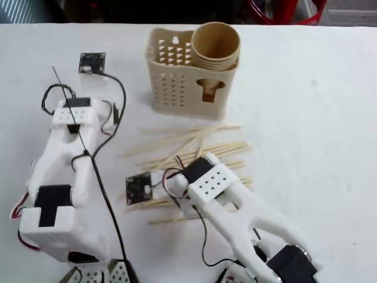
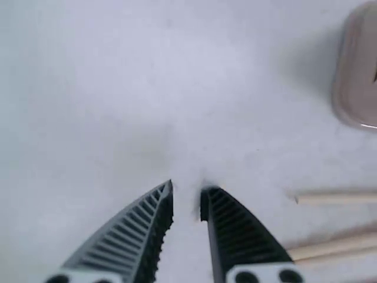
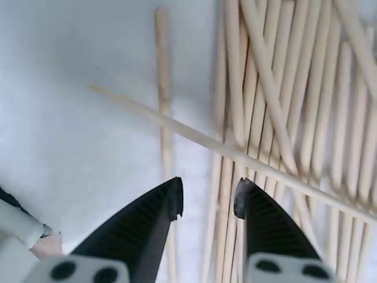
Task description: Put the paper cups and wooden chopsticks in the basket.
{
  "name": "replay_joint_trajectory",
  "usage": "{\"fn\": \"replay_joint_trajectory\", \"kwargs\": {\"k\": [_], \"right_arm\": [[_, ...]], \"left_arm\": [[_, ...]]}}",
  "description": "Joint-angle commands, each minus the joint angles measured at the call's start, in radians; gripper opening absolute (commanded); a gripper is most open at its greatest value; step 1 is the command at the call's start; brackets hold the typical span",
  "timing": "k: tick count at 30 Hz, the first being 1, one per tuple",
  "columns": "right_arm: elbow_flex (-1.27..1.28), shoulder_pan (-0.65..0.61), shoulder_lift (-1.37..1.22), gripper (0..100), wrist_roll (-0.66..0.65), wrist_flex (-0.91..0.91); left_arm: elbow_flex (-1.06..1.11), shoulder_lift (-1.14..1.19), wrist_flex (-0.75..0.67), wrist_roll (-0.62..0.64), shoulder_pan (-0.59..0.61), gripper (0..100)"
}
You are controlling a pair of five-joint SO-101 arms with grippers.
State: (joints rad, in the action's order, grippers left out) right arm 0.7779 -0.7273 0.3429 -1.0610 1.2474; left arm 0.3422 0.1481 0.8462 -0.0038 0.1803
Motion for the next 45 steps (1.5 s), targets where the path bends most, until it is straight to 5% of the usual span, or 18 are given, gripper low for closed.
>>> {"fn": "replay_joint_trajectory", "kwargs": {"k": [1,8,19,30,37,45], "right_arm": [[-0.011,-0.008,0.004,14.9,0.020,-0.022],[0.011,0.047,0.021,14.9,0.029,-0.041],[0.014,0.332,0.266,15.2,-0.270,0.033],[0.009,0.202,0.225,15.9,-0.282,-0.093],[0.006,0.257,-0.050,24.6,-0.439,-0.245],[0.012,0.243,-0.154,20.5,-0.445,-0.349]], "left_arm": [[-0.005,-0.059,-0.021,0.009,-0.007,10],[0.017,-0.059,-0.038,0.014,-0.012,10],[0.028,-0.059,-0.040,0.008,-0.012,10],[0.014,-0.059,-0.041,0.008,-0.007,10],[0.009,-0.059,-0.041,0.008,-0.007,10],[0.006,-0.059,-0.041,0.008,-0.007,10]]}}
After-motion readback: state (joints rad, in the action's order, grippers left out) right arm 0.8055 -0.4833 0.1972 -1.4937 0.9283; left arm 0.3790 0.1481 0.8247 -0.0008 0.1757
